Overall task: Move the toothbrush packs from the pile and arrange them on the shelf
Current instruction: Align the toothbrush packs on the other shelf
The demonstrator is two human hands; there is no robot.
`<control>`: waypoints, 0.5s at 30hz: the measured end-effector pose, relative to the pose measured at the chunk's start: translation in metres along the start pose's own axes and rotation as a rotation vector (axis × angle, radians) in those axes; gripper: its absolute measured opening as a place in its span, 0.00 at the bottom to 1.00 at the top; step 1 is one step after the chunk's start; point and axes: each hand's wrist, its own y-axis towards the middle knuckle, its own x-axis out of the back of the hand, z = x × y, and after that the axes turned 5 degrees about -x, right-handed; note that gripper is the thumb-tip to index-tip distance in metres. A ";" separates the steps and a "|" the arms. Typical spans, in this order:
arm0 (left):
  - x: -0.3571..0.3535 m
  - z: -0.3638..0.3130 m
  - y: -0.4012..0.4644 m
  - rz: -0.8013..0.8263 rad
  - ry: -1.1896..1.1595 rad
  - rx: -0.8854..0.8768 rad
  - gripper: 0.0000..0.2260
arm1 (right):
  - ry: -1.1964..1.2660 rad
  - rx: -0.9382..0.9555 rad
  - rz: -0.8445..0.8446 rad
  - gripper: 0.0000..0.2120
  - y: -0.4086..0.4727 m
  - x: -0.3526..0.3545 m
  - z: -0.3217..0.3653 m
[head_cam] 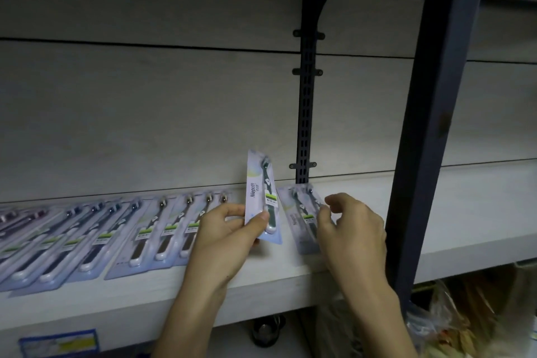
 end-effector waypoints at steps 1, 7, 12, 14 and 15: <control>-0.001 0.001 0.000 -0.003 0.013 0.004 0.06 | 0.021 0.017 -0.022 0.13 0.000 -0.001 -0.001; -0.009 0.002 0.003 -0.005 0.064 0.051 0.08 | 0.112 0.099 -0.078 0.09 -0.001 -0.008 -0.003; -0.022 0.005 0.006 0.036 0.110 0.080 0.10 | 0.129 0.105 -0.049 0.09 0.000 -0.012 -0.010; -0.024 0.008 0.008 0.043 0.152 0.095 0.11 | 0.149 0.103 -0.044 0.08 0.000 -0.012 -0.013; -0.026 0.009 0.009 0.043 0.190 0.098 0.12 | 0.156 0.107 -0.044 0.08 0.000 -0.012 -0.014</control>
